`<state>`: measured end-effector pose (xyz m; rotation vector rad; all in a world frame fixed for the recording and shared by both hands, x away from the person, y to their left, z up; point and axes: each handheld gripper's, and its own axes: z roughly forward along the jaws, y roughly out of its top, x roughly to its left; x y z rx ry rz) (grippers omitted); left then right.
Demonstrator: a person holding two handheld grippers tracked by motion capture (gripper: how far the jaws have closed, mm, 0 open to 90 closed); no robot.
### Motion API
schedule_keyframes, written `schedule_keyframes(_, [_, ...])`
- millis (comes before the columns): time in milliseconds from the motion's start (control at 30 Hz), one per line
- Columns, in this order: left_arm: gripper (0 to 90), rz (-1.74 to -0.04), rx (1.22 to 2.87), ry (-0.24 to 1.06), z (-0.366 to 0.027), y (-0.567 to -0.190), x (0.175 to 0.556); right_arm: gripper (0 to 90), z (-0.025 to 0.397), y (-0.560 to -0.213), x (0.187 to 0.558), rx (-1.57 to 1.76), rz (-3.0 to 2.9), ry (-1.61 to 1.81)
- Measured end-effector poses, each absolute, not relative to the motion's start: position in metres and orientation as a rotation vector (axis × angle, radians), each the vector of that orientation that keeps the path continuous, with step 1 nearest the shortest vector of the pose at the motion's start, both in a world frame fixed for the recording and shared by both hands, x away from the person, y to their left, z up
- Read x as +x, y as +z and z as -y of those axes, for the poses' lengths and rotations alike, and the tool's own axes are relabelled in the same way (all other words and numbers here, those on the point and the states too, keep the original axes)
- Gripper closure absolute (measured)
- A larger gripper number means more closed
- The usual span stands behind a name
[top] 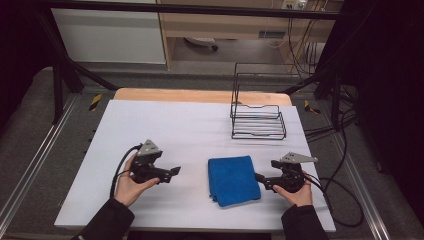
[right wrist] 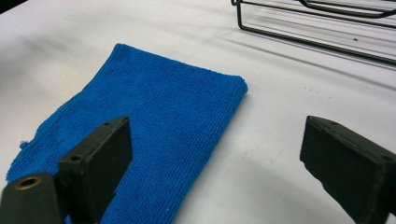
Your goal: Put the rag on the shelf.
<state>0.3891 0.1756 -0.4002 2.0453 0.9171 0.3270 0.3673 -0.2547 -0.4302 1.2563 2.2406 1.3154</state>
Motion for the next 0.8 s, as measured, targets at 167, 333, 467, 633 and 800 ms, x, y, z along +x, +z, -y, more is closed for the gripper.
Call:
schedule_keyframes(167, [12.7, -0.925, 2.050, 0.296, -0.137, -0.403, 0.405, 7.0, 0.257, -0.431, 0.363, 1.265, -2.221, 1.321])
schedule_keyframes(333, [21.1, -0.972, 2.061, 0.280, -0.110, -0.412, 0.420, 6.9, 0.259, -0.433, 0.360, 1.267, -2.230, 1.318])
schedule_keyframes(467, [26.6, -0.990, 2.077, 0.266, -0.091, -0.419, 0.428, 7.3, 0.258, -0.434, 0.361, 1.272, -2.228, 1.330])
schedule_keyframes(633, [37.4, -1.000, 2.111, 0.252, -0.074, -0.429, 0.434, 7.9, 0.257, -0.434, 0.361, 1.277, -2.236, 1.325])
schedule_keyframes(800, [50.4, -0.989, 2.160, 0.255, -0.061, -0.438, 0.437, 8.8, 0.257, -0.435, 0.361, 1.277, -2.244, 1.329])
